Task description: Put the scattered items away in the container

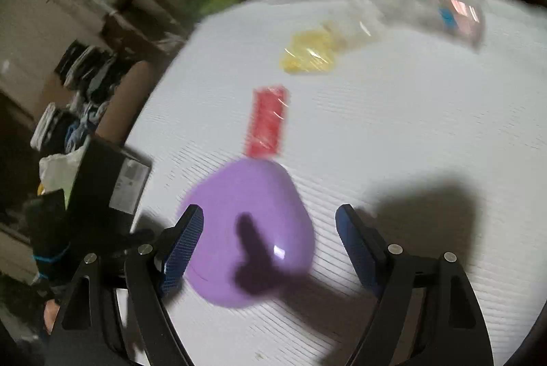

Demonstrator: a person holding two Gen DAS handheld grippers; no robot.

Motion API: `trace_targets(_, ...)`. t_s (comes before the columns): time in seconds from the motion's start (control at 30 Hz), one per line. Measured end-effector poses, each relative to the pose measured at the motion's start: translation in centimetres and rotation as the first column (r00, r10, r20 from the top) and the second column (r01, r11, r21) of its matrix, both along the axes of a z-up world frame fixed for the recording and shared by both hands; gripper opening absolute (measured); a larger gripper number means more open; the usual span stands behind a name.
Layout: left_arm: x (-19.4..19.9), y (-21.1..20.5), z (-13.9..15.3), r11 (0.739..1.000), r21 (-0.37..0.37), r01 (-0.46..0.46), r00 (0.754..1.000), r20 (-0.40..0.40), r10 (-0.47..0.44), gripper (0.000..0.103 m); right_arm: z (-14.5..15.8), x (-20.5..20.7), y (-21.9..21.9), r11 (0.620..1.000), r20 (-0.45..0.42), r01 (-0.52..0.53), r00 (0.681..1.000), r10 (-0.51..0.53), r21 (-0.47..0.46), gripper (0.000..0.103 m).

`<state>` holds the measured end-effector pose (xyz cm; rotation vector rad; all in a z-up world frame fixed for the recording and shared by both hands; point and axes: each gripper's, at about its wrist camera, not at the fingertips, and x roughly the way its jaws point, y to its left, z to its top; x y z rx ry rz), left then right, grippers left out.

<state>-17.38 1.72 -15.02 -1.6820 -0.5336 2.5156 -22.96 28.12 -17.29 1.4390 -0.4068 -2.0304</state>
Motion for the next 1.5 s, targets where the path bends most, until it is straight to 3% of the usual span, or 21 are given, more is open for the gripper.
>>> trace_targets(0.17,-5.3,0.7,1.2,0.99,-0.126,0.064,0.994,-0.081,-0.074,0.037,-0.4,1.0,0.8,0.997,0.047,-0.004,0.999,0.007,-0.072,0.083)
trace_targets(0.27,-6.4,0.8,-1.4,0.989,-0.113,0.092,0.995,-0.015,-0.094,0.026,-1.1,1.0,1.0,0.992,0.052,0.009,0.999,-0.003,-0.124,0.084)
trace_targets(0.3,-5.9,1.0,-1.3,0.988,-0.131,0.087,0.993,-0.068,-0.096,0.026,-1.4,0.7,1.0,0.987,0.061,0.018,0.998,-0.009,-0.158,0.084)
trace_targets(0.37,-5.3,1.9,-1.5,0.978,-0.182,0.105,0.99,-0.07,-0.12,0.023,-2.3,0.5,0.7,0.968,0.117,0.03,0.993,0.0,-0.249,0.086)
trace_targets(0.43,-4.9,2.8,-1.6,0.976,-0.167,0.142,0.985,-0.076,-0.157,0.024,-2.5,0.6,-0.7,0.948,0.155,-0.012,0.986,0.064,-0.317,0.086)
trace_targets(0.5,-4.4,4.1,-1.8,0.972,-0.141,0.19,0.977,-0.07,-0.201,0.024,-3.1,1.2,-2.7,0.899,0.22,-0.042,0.964,0.152,-0.435,0.082)
trace_targets(0.53,-4.0,4.7,-1.8,0.968,-0.142,0.206,0.974,-0.069,-0.218,0.025,-2.8,1.9,-4.5,0.906,0.219,-0.081,0.958,0.186,-0.417,0.08)
trace_targets(0.6,-3.0,5.4,-1.6,0.949,-0.221,0.225,0.97,-0.045,-0.24,0.024,-1.0,2.8,-6.2,0.947,0.141,-0.141,0.972,0.188,-0.29,0.079)
trace_targets(0.63,-2.7,5.1,-1.5,0.952,-0.217,0.217,0.974,-0.023,-0.227,0.024,-0.1,2.9,-6.2,0.962,0.118,-0.153,0.976,0.184,-0.227,0.079)
trace_targets(0.73,-0.2,1.0,-0.7,0.987,-0.054,0.148,0.989,0.029,-0.147,0.024,1.6,3.5,-3.9,0.973,0.115,-0.113,0.984,0.138,-0.201,0.08)
trace_targets(0.77,1.0,-0.3,-0.4,0.988,-0.042,0.148,0.988,0.053,-0.146,0.029,1.8,3.9,-2.9,0.977,0.131,-0.098,0.984,0.124,-0.187,0.08)
trace_targets(0.8,2.0,-0.7,-0.2,0.985,-0.053,0.166,0.983,0.086,-0.161,0.044,2.0,4.4,-2.3,0.986,0.152,-0.107,0.98,0.126,-0.129,0.08)
trace_targets(0.83,3.6,-0.8,0.1,0.976,-0.085,0.2,0.973,0.131,-0.189,0.051,2.0,5.1,-2.1,0.989,0.162,-0.121,0.978,0.133,-0.083,0.08)
trace_targets(0.93,7.5,-0.2,0.7,0.963,-0.126,0.238,0.966,0.131,-0.222,0.061,3.5,8.0,-2.9,0.977,0.059,-0.189,0.981,0.184,0.101,0.08)
trace_targets(1.03,10.7,0.3,0.6,0.96,-0.156,0.232,0.971,0.097,-0.219,0.07,4.6,11.2,-5.5,0.915,-0.106,-0.275,0.943,0.317,0.294,0.08)
trace_targets(1.13,11.7,2.6,0.4,0.884,-0.289,0.367,0.93,0.093,-0.356,0.075,4.7,14.0,-7.0,0.872,-0.218,-0.334,0.878,0.426,0.359,0.08)
trace_targets(1.2,13.3,4.2,0.7,0.781,-0.415,0.466,0.875,0.087,-0.476,0.095,4.3,16.1,-7.4,0.849,-0.278,-0.37,0.829,0.485,0.376,0.081)
trace_targets(1.27,14.8,4.4,0.9,0.738,-0.46,0.493,0.845,0.053,-0.532,0.102,3.5,17.8,-8.1,0.819,-0.31,-0.407,0.782,0.541,0.405,0.087)
trace_targets(1.33,15.2,4.2,0.5,0.741,-0.388,0.547,0.815,0.044,-0.579,0.103,2.0,18.8,-9.2,0.777,-0.279,-0.443,0.757,0.591,0.446,0.088)
trace_targets(1.4,14.6,4.2,-0.1,0.751,-0.32,0.577,0.803,0.054,-0.594,0.103,1.1,18.7,-9.8,0.756,-0.264,-0.438,0.751,0.605,0.486,0.088)
trace_targets(1.5,13.4,4.7,-0.4,0.743,-0.332,0.581,0.795,0.034,-0.606,0.103,0.2,17.2,-10.2,0.758,-0.257,-0.428,0.761,0.596,0.492,0.088)
